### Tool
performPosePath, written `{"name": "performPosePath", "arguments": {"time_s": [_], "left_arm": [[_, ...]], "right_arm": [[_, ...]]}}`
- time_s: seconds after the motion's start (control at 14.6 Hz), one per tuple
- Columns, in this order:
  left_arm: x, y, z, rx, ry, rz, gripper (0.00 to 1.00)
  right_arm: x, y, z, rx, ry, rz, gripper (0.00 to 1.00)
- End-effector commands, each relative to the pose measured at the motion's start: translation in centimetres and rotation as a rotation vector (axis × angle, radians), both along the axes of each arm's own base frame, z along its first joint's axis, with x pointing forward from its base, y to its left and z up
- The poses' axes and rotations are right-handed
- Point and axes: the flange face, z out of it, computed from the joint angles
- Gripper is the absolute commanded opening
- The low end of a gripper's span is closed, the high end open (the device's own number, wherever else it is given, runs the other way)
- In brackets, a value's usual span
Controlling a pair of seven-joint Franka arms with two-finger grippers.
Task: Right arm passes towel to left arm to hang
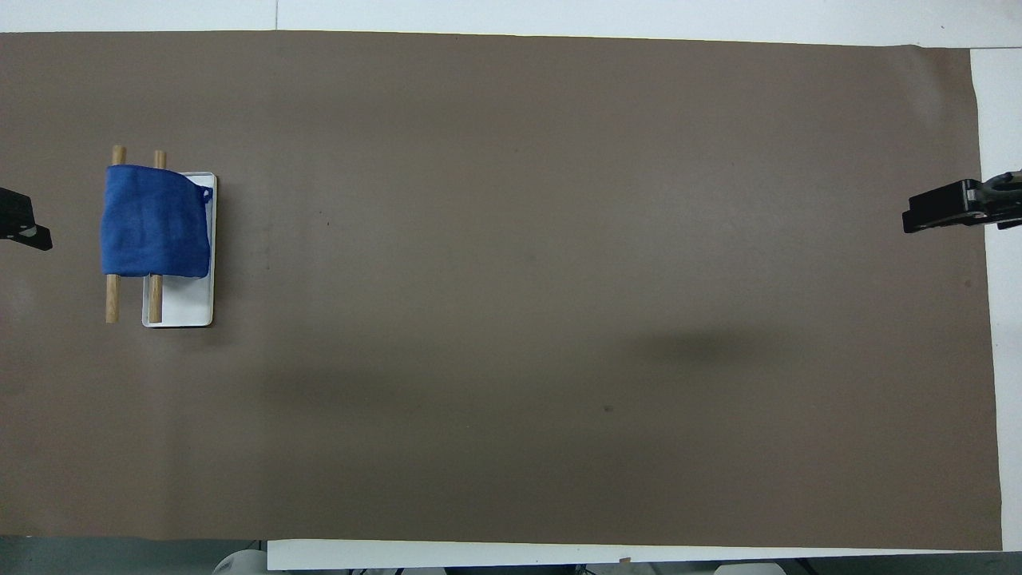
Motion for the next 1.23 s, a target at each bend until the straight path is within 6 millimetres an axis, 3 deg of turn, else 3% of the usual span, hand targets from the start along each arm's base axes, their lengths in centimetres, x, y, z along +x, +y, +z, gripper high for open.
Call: {"name": "performPosePath", "arguments": {"time_s": [0.0, 0.14, 0.41, 1.16], "left_arm": [[0.7, -2.8, -0.1, 0.021, 0.034, -0.086, 1.0], [1.2, -2.6, -1.2, 0.02, 0.071, -0.099, 1.0], [1.6, -3.9, -0.9, -0.016, 0.051, -0.123, 1.0], [1.8, -4.1, -0.4, -0.034, -0.031, -0.227, 1.0]], "right_arm": [[-0.7, -0.6, 0.1, 0.005, 0.007, -0.007, 1.0], [-0.7, -0.6, 0.1, 0.005, 0.007, -0.009, 1.0], [-0.7, -0.1, 0.1, 0.005, 0.007, 0.0, 1.0], [-0.7, -0.2, 0.1, 0.005, 0.007, -0.003, 1.0]]}}
